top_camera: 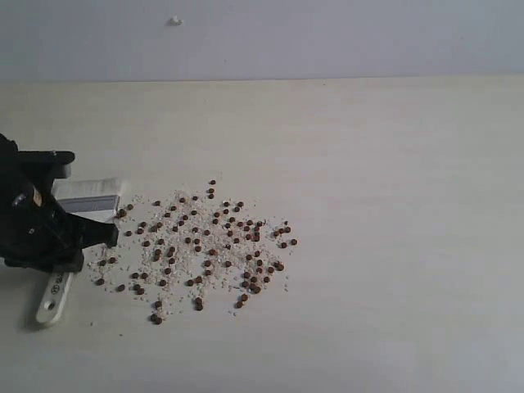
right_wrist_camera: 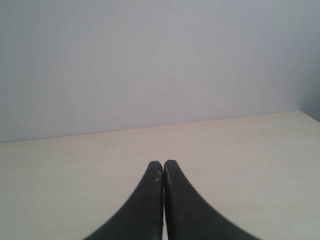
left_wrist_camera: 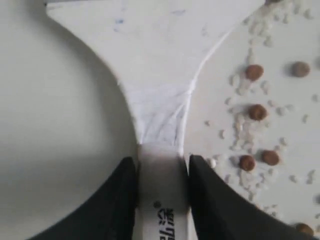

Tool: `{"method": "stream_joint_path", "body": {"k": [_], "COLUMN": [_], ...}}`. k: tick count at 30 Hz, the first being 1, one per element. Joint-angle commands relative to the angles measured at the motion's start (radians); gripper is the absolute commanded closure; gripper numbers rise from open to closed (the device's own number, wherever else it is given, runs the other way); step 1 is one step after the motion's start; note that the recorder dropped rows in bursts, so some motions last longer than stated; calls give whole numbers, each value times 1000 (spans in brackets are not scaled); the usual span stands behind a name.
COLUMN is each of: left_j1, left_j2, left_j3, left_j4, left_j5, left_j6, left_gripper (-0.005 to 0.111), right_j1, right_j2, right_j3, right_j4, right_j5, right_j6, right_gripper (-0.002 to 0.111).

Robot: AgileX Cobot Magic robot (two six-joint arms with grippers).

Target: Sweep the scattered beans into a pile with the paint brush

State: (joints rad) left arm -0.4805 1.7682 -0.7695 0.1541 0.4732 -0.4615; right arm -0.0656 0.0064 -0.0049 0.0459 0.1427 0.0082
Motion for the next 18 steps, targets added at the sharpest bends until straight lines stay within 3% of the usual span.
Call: {"method": "stream_joint_path", "body": {"k": [1, 18], "left_j1": [4, 4], "left_j2": [-62, -83], "left_j3": [3, -18], "left_j4": [25, 26], "left_j5": [-50, -71], "left_j6": [45, 175], "left_gripper": [107, 107], "right_j1": [2, 2], "right_j2": [-6, -6], "right_j3": [5, 5], "right_j4": [2, 3], "right_j5": [-11, -11], "right_j6": [-3, -3], "right_gripper": [108, 108]}}
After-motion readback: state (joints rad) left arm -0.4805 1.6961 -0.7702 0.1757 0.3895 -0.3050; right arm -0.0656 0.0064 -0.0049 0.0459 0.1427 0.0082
